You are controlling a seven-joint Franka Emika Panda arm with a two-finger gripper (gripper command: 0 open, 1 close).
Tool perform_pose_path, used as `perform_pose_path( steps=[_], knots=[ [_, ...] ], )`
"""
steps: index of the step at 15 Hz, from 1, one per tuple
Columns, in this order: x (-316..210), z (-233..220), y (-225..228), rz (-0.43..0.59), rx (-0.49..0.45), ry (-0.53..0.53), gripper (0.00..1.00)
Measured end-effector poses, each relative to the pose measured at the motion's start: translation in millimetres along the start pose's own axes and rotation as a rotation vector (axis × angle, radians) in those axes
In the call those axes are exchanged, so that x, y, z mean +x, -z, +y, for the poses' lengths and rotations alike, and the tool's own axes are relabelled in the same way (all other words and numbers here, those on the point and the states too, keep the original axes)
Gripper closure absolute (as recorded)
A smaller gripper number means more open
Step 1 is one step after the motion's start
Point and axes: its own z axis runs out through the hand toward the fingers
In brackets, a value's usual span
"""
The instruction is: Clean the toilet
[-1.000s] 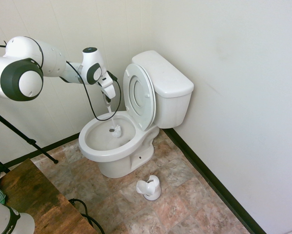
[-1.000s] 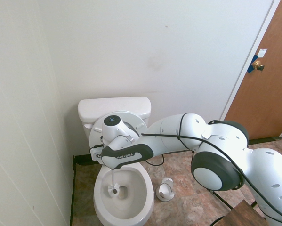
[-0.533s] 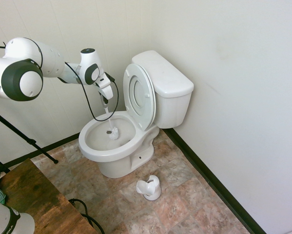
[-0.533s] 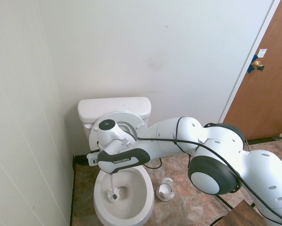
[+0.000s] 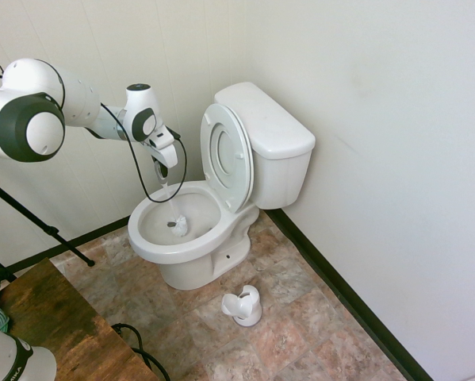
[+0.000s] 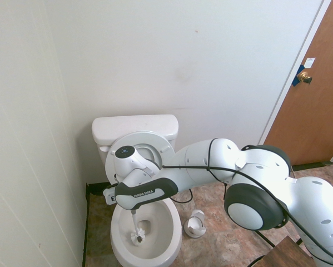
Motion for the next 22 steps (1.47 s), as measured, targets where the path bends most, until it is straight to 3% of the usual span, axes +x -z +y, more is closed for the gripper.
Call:
perform_pose_path(
  steps=[10, 22],
  knots=[
    [97, 78, 10, -0.044, -0.032, -0.097, 1.0],
    [151, 7, 17, -0.003, -0.012, -0.127, 1.0]
  ],
)
